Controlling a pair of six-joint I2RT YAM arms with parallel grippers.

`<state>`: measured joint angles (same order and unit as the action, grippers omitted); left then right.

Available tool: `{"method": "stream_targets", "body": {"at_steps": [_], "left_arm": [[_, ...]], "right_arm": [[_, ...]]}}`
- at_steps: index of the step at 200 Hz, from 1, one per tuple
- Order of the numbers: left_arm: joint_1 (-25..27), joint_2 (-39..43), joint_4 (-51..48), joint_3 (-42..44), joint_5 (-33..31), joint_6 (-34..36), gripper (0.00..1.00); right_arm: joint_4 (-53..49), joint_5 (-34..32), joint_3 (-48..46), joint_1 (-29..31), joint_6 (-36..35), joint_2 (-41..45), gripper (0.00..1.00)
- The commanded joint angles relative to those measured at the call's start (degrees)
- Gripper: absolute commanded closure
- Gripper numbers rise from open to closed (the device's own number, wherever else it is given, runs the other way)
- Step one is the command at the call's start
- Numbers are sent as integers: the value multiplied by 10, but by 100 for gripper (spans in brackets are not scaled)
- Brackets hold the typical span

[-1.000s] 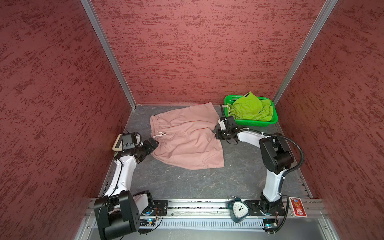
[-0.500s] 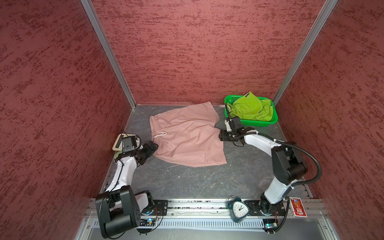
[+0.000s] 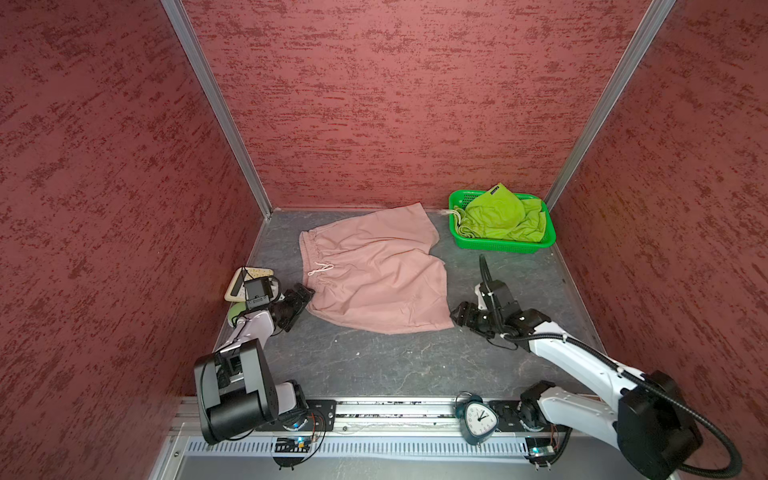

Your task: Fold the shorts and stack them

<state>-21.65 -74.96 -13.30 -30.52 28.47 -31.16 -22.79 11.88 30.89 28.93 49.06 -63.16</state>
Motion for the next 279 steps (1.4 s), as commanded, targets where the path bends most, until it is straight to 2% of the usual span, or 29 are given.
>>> {"method": "stream_targets", "body": {"at_steps": [1,32,110,118,141,156,171,179,196,209,233,253,279], "left_arm": [[-13,-8,53,20,3,-20,4],[-20,-29,89,21,6,-24,10],[-23,-84,116,7,20,-14,13],[-23,-88,116,7,20,-12,13],[-25,-94,115,5,19,-8,13],[-25,-94,116,5,20,-8,13],[-25,-95,112,1,18,-7,13],[-25,-97,110,-1,18,-6,15],[-25,-105,107,-5,19,-5,24],[-25,-116,109,-10,26,-5,34],[-24,-146,107,-25,41,0,76],[-20,-155,102,-33,47,7,100],[-7,-125,59,-42,30,36,100]], "right_arm": [[33,-12,-21,33,115,21,27],[150,-32,-79,64,177,6,27],[276,-129,-97,75,185,-85,30],[295,-132,-99,75,185,-98,35],[358,-113,-96,75,171,-143,58],[349,-113,-81,75,158,-157,81],[345,-123,-83,74,157,-145,96],[340,-135,-86,74,157,-131,100],[319,-156,-92,74,155,-99,100],[310,-160,-93,75,142,-78,100],[290,-174,-85,74,112,-50,100],[269,-183,-76,75,88,-42,100],[204,-197,-38,74,39,-40,100]]}}
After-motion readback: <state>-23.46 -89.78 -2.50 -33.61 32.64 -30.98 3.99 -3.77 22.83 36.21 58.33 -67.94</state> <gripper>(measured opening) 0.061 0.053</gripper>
